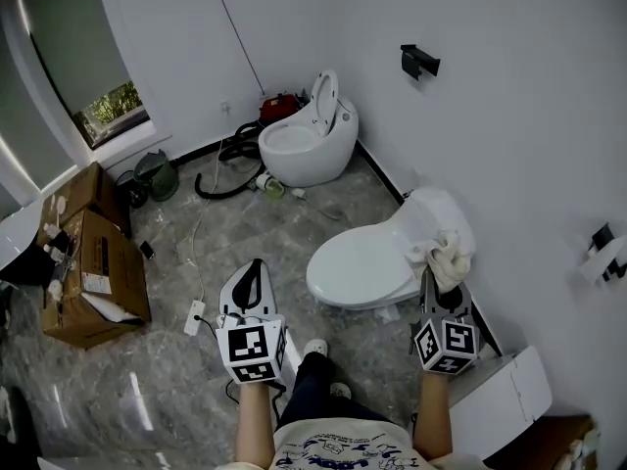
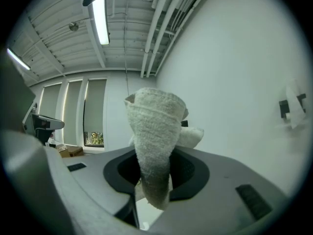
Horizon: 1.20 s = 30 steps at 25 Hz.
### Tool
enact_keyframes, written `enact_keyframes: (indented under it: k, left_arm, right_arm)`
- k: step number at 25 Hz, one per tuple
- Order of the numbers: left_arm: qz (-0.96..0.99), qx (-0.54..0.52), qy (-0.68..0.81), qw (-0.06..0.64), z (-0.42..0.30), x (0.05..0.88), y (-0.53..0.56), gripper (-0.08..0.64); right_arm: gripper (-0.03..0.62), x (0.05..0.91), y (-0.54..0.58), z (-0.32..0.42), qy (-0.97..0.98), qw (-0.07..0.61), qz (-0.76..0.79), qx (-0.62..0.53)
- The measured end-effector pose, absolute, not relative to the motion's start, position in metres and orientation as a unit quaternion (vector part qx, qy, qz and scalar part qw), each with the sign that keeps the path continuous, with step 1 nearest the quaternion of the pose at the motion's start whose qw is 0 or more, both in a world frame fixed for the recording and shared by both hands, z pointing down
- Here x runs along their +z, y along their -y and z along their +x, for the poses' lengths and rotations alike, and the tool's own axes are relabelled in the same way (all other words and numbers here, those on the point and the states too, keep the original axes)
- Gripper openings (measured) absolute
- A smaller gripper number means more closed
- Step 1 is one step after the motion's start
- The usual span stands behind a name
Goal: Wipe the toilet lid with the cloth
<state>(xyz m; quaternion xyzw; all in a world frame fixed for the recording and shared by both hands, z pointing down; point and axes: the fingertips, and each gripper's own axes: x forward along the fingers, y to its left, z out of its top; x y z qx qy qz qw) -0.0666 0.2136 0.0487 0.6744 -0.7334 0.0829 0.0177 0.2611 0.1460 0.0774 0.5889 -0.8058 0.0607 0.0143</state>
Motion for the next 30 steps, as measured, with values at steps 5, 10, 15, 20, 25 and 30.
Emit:
enact_keyframes:
  k: [5, 10, 15, 20, 25, 30]
  left_arm:
    - [0.676, 0.084, 0.732, 0.024, -0.072, 0.056, -0.171, 0.003]
    - [0.688, 0.08, 0.721, 0.033, -0.078, 0.073, -0.114, 0.003]
    - [0.7, 0.086, 0.707, 0.052, -0.091, 0.1, -0.039, 0.003]
    - [0.708, 0.096, 0.697, 0.06, -0.116, 0.107, 0.031, 0.003]
    - [0.713, 0.102, 0.691, 0.062, -0.136, 0.115, 0.1, 0.003]
    - [0.719, 0.118, 0.68, 0.077, -0.151, 0.138, 0.143, 0.003]
  right_arm:
    - [0.114, 0.091, -0.115, 0.259, 0.801, 0.025, 0.595, 0.064]
    - [0.114, 0.106, -0.071, 0.258, 0.789, 0.03, 0.61, 0.068]
    - [0.114, 0.123, -0.002, 0.243, 0.78, 0.04, 0.62, 0.075]
    - [0.114, 0.13, 0.062, 0.223, 0.771, 0.051, 0.629, 0.079]
    - [0.114, 0.146, 0.124, 0.208, 0.764, 0.066, 0.636, 0.09]
    - [0.114, 0.172, 0.167, 0.195, 0.759, 0.085, 0.636, 0.111]
